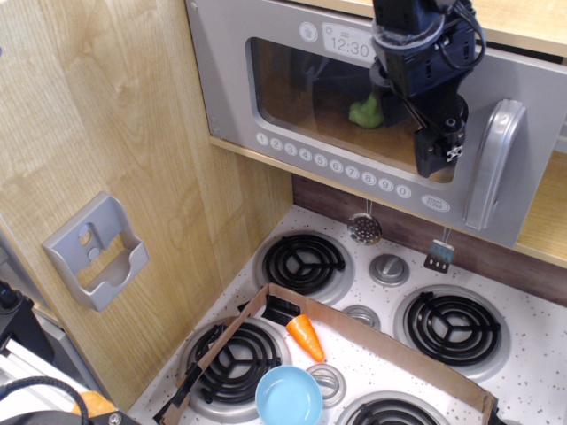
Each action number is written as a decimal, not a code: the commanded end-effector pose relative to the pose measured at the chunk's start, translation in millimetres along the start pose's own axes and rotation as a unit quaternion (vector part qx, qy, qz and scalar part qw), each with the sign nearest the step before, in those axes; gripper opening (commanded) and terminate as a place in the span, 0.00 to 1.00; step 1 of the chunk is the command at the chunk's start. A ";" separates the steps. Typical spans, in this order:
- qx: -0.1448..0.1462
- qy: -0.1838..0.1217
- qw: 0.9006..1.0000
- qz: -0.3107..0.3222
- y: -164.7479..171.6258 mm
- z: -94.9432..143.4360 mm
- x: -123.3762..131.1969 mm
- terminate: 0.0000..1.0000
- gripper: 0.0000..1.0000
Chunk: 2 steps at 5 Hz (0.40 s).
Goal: Close microwave
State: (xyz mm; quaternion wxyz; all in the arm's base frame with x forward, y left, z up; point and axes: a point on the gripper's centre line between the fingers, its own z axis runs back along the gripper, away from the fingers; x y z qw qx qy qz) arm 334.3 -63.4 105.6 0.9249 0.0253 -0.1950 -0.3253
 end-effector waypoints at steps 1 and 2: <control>0.012 -0.024 0.999 -0.019 2.1 16.5 26.2 0.00 1.00; 0.015 -0.024 0.999 -0.019 1.0 17.6 26.0 1.00 1.00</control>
